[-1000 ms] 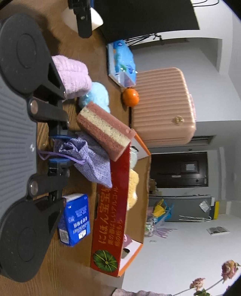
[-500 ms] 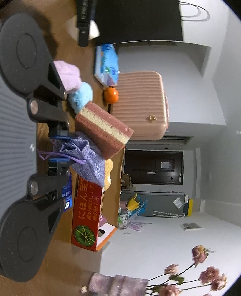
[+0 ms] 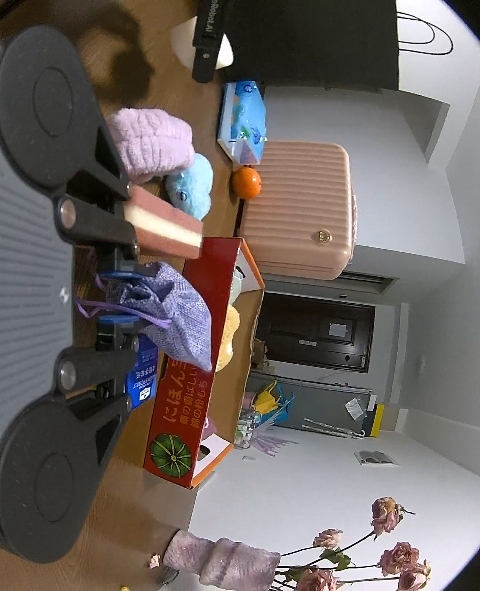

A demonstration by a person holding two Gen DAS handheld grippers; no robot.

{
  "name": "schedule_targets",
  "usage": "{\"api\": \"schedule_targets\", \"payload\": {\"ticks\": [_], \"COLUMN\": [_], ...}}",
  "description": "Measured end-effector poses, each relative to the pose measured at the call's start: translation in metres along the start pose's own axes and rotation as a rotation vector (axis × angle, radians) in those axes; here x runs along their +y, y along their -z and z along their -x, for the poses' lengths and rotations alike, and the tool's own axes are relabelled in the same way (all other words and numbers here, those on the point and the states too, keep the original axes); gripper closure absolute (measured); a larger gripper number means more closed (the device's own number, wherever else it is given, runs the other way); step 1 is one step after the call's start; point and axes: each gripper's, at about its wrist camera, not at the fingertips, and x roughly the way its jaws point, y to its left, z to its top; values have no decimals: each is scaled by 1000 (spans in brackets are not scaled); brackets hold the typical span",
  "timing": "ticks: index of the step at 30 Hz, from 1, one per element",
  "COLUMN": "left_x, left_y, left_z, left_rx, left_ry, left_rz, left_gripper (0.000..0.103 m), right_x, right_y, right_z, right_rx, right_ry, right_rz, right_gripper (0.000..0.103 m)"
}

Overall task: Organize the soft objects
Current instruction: 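Lift and carry the round sponge and lavender pouch over the box with both tools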

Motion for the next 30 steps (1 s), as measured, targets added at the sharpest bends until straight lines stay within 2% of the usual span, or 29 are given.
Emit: {"api": "schedule_targets", "payload": {"ticks": [8,30], "left_x": [-3,-64], "left_y": [-4,-32], "left_z": [4,5], "left_rx": [-21,-87], "left_ry": [-10,77], "left_rz": [12,-19], "left_gripper": [46,46], "right_x": [-9,-43], "right_y": [-5,-23], "right_z": [10,7], "right_rx": [-49,-166], "right_ry": [-2,21], "right_rz": [-29,-54], "right_gripper": [86,86]}}
